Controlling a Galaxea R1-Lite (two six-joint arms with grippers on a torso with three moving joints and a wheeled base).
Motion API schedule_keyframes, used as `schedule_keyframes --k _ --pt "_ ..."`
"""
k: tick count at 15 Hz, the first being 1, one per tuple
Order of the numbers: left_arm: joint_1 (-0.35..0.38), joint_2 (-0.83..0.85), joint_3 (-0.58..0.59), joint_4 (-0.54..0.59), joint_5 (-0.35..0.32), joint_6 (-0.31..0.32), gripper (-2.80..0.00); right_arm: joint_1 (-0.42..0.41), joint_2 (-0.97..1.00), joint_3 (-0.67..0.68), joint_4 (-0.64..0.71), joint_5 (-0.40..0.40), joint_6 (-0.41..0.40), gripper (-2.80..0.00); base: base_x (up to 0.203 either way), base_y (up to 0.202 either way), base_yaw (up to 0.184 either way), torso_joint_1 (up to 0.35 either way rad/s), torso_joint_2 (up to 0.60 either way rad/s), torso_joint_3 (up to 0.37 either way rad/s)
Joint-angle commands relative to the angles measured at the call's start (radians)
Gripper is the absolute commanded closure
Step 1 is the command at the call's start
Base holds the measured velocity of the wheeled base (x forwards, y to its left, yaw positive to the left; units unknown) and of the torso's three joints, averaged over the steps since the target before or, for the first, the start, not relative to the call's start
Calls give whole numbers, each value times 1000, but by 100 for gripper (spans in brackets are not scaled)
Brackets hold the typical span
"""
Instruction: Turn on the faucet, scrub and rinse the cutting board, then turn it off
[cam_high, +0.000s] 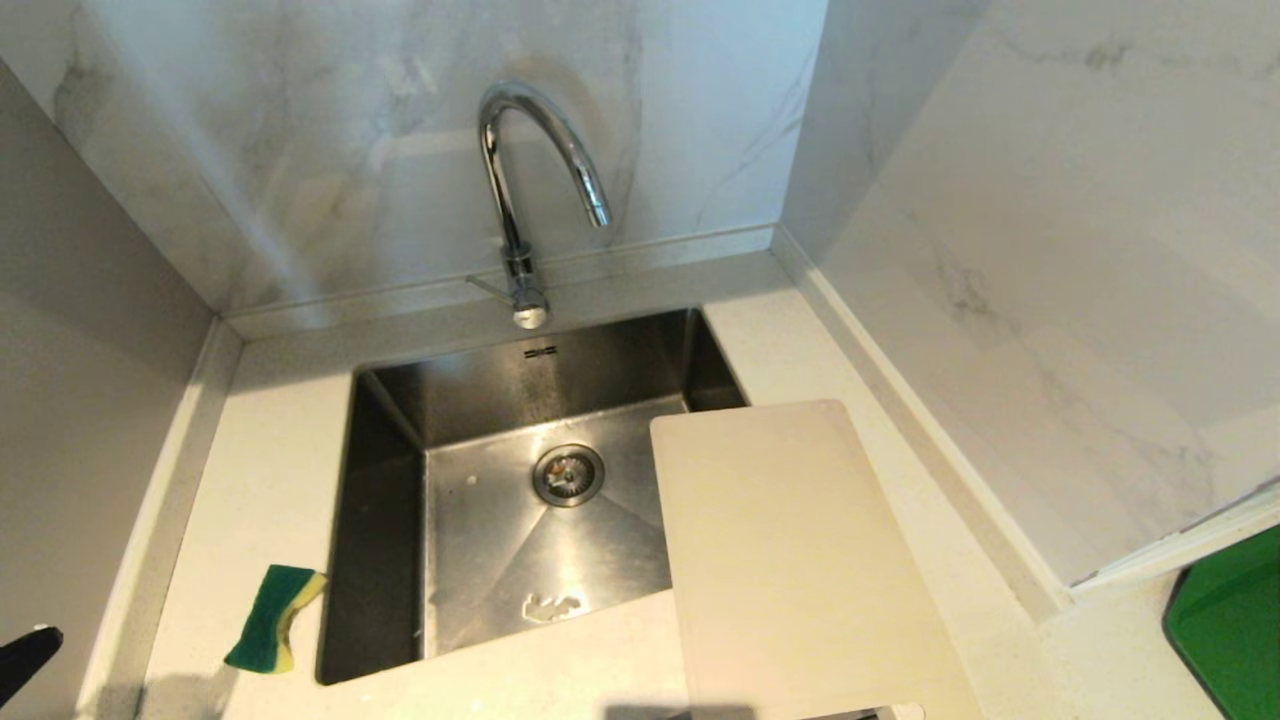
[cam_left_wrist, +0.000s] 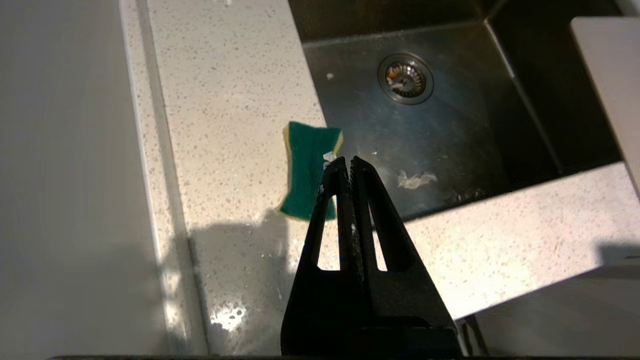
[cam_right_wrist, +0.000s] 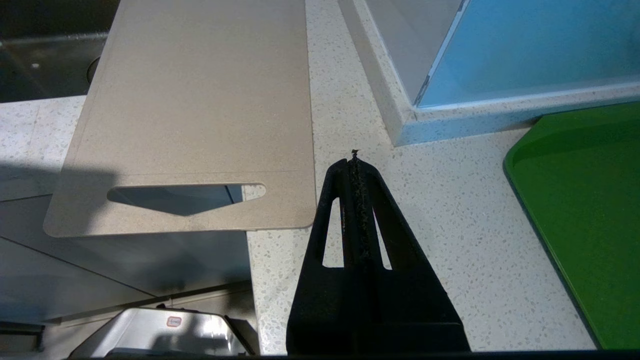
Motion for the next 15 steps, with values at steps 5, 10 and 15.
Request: schedule_keyframes --k 5,10,15 --pt "-311 -476 27 359 272 31 0 0 0 0 -1 0 -1 0 0 0 0 0 0 0" --pt "-325 -722 70 396 335 78 0 0 0 0 0 0 -1 0 0 0 0 0 0 0" --pt "-326 -717 76 459 409 65 0 0 0 0 1 0 -1 0 0 0 0 0 0 0"
